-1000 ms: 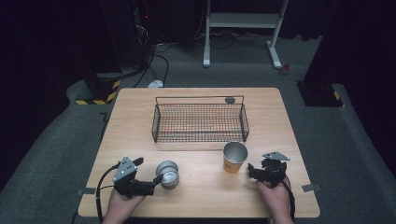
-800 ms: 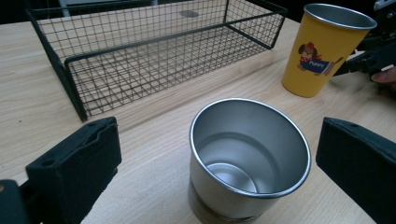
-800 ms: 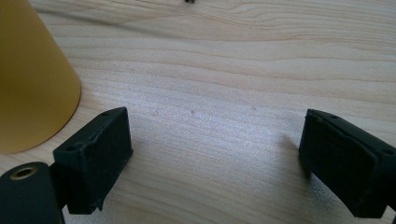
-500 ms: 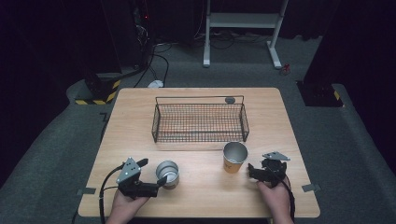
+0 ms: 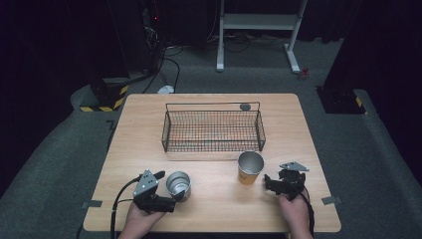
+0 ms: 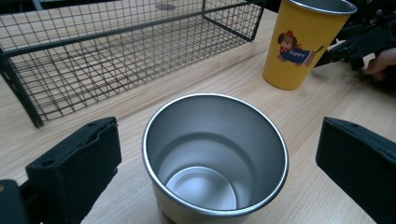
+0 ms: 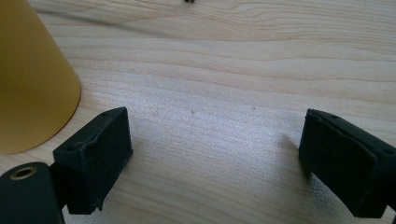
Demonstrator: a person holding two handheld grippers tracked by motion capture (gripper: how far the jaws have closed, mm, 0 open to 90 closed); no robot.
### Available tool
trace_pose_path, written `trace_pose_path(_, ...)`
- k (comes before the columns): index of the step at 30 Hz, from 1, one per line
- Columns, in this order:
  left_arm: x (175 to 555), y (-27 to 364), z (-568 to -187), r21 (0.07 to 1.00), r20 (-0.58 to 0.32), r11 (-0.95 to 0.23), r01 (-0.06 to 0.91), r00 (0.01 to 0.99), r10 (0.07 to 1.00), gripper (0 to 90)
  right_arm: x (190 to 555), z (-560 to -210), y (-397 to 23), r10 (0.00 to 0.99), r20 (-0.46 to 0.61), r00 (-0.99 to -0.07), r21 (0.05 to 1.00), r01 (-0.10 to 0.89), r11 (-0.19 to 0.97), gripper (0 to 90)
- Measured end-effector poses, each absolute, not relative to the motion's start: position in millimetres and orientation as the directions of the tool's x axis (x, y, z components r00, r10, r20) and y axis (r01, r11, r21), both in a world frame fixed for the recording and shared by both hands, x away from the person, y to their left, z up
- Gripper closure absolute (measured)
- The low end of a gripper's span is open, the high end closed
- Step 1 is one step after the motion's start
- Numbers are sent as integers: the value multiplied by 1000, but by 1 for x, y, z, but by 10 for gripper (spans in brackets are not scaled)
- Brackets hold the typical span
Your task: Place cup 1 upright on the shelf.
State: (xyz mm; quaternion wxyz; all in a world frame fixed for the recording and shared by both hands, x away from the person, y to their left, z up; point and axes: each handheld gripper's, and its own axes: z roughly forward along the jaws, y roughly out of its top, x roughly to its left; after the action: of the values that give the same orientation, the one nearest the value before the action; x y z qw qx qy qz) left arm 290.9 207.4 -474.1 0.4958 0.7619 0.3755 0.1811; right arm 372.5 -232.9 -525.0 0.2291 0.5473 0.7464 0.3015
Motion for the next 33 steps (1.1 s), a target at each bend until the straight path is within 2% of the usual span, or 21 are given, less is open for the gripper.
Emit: trace_pose_path(33, 297, 194, -494, 868, -60, -291, 402, 667, 743, 0, 372, -525, -233, 955, -11, -296, 701, 679, 219, 89)
